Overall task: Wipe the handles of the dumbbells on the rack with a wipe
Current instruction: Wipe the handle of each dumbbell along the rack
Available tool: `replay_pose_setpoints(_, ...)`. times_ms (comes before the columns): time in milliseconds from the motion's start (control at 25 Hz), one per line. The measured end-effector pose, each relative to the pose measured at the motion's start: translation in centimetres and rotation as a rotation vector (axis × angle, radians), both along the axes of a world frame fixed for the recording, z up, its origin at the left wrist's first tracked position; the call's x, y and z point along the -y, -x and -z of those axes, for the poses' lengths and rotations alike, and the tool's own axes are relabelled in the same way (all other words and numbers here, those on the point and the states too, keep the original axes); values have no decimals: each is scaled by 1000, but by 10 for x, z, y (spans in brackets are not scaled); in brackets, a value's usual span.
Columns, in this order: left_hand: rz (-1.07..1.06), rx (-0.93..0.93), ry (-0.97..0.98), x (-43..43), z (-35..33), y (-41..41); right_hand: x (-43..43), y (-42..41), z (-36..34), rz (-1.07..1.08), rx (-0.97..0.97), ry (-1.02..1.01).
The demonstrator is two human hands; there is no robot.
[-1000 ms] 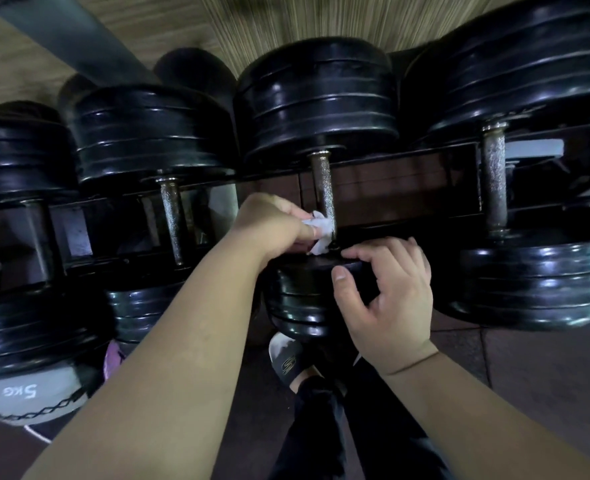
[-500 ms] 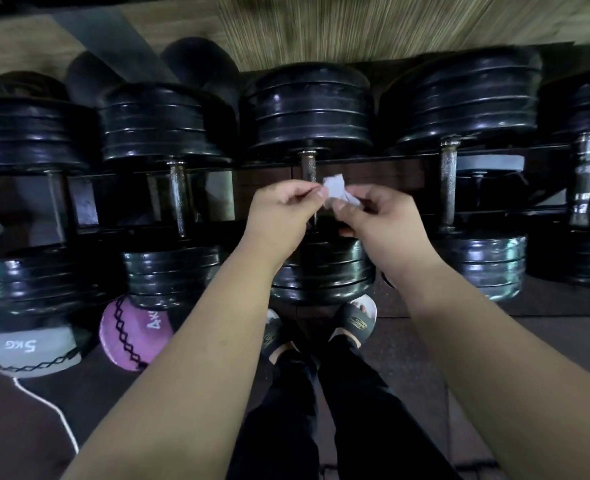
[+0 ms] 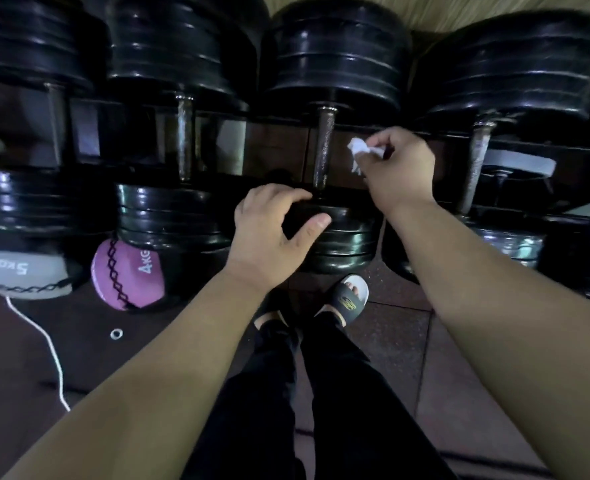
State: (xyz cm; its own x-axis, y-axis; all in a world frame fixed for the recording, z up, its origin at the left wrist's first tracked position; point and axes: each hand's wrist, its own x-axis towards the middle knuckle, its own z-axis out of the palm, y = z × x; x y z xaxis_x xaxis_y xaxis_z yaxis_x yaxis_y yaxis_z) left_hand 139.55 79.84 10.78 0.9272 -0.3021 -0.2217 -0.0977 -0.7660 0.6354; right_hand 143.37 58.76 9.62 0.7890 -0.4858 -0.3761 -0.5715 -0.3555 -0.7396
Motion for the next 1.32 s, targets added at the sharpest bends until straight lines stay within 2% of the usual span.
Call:
replay_pose_setpoints(280,-42,324,37,18,25,17,-10,-20,25,-109,144,13)
replay_pose_setpoints(440,-64,324,34,19,26,18,-12,-16,21,-185,207,-102)
replay_pose_setpoints(640,-84,321,51,19,25,18,-13,-28,11,-137,142,-176)
replay_pose_setpoints(760,-92,328,50,20,25,19,-7,-24,14,-196,47,-265)
replay_pose_setpoints(880,-98,333,44,20,28,20,-6,-13,19,-286,-56,-237)
replay_pose_setpoints(1120,-103,352,37,20,30,19,-11,-35,22,-57,125,-261)
replay_pose_setpoints(1320,-102,357,46,20,30,20,-3,-4,32,-284,-112,-288)
